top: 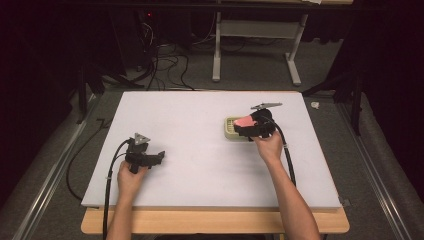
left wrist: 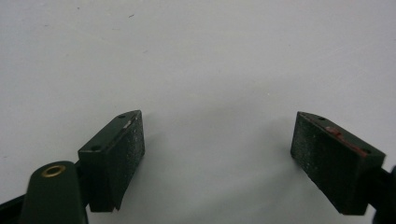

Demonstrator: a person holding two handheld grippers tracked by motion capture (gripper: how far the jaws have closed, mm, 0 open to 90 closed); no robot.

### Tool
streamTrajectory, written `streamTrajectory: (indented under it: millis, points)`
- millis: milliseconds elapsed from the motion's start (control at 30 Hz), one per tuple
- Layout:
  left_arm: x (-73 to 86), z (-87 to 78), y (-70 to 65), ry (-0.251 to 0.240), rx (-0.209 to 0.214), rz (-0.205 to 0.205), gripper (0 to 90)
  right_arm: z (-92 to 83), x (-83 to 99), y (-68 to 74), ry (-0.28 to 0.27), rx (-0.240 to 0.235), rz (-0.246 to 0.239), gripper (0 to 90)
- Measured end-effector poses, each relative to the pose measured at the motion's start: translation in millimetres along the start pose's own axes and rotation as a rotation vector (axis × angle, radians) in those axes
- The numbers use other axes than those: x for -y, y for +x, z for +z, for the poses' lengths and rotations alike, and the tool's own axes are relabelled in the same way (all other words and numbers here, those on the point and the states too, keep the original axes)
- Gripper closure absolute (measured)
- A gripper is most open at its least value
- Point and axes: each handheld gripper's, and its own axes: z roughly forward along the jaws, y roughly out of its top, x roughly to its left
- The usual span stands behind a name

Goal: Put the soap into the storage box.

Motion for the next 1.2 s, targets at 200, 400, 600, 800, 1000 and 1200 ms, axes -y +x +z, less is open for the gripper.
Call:
streamTrajectory:
  millis: [200,400,600,800,1000,1200]
  points:
    - [0.0,0.0,0.0,0.0,0.0,0.0,17.9,6.7,-0.6,-1.4,0.018,0.016,0.009,13.8]
    - [0.0,0.0,0.0,0.0,0.0,0.0,17.9,13.3,-0.8,-3.9,0.037,0.033,0.021,13.8]
    - [0.0,0.0,0.0,0.0,0.0,0.0,17.9,19.3,0.2,-4.0,0.05,0.043,0.021,13.7]
    - [0.0,0.0,-0.1,0.0,0.0,0.001,17.9,25.2,1.2,-4.0,0.069,0.055,0.031,13.7]
    - [0.0,0.0,-0.1,0.0,0.0,0.0,17.9,30.0,2.0,-4.5,0.085,0.063,0.037,13.7]
    - [0.0,0.1,-0.2,-0.001,0.0,-0.001,17.9,33.1,2.1,-5.3,0.095,0.071,0.039,13.7]
